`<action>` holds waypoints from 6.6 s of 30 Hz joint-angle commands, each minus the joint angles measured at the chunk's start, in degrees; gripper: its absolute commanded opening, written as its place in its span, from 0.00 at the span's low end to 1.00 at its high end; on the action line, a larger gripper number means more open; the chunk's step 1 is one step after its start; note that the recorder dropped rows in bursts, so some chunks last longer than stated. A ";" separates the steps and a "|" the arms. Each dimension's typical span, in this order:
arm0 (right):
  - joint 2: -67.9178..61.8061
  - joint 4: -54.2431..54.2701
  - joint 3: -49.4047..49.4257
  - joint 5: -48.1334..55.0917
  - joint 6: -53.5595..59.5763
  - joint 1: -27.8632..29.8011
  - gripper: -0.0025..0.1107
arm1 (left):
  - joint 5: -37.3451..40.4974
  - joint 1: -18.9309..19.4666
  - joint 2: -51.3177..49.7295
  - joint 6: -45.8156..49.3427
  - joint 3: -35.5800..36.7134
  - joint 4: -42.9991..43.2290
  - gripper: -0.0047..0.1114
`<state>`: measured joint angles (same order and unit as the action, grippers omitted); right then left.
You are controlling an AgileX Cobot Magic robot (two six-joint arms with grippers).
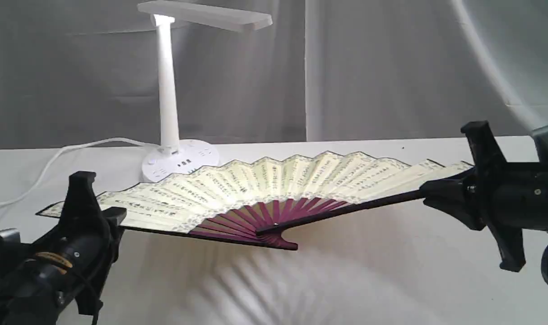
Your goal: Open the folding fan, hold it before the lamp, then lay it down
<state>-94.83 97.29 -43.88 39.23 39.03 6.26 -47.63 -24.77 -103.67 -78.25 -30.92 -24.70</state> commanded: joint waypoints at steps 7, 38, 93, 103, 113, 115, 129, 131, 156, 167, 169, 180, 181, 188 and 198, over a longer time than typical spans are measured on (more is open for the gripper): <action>0.40 -2.14 2.70 -10.38 2.26 0.58 0.02 | -0.06 0.10 -4.66 -4.19 -3.34 4.59 0.04; 0.40 -11.83 2.70 -15.40 -2.43 0.58 0.02 | 6.00 -3.31 -7.77 -8.15 -6.77 10.26 0.06; 1.75 -34.25 2.70 -7.20 -4.70 0.58 0.52 | 12.01 -3.19 -7.36 35.94 -6.67 -1.06 0.61; 3.41 -34.39 2.70 -5.38 0.79 0.58 0.52 | 17.02 -3.19 -1.06 65.72 -6.67 -20.39 0.61; 3.41 -41.47 2.70 -2.13 0.86 0.58 0.47 | 27.30 -3.19 6.49 91.46 -6.67 -21.87 0.59; 3.41 -42.66 2.70 -1.48 0.74 0.58 0.45 | 29.54 -3.19 7.95 94.49 -6.67 -21.87 0.57; 3.41 -67.10 -8.03 7.33 -19.34 0.48 0.31 | 55.79 2.14 16.92 105.89 -8.84 -20.33 0.04; 3.41 -68.54 -8.79 7.60 -19.74 -0.01 0.23 | 62.38 5.38 17.07 105.46 -10.68 -17.70 0.04; 3.41 -90.58 -12.26 8.85 -37.98 -9.73 0.02 | 91.16 16.59 17.07 73.14 -22.08 26.54 0.04; 5.00 -92.68 -12.26 11.93 -37.82 -8.94 0.02 | 95.06 21.69 17.07 72.81 -21.68 24.19 0.04; 5.90 -92.24 -12.26 12.53 -37.82 -7.36 0.02 | 95.84 23.09 17.07 72.80 -21.68 23.86 0.04; 9.90 -96.40 -11.88 14.10 -36.08 -4.05 0.02 | 96.63 23.51 17.07 74.21 -21.68 23.59 0.04; 10.24 -97.29 -11.88 14.11 -36.21 -4.17 0.02 | 96.60 23.51 17.07 74.47 -21.68 23.59 0.04; 13.76 -97.75 -11.88 14.18 -36.31 -4.17 0.02 | 95.61 23.51 19.31 75.71 -21.68 23.82 0.04; 20.40 -99.20 -11.88 14.53 -36.31 -4.17 0.02 | 95.59 23.51 28.91 77.15 -21.68 23.93 0.04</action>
<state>-75.71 -1.15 -55.87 53.39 2.31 1.78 48.29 -1.34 -76.07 -1.64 -52.78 -0.62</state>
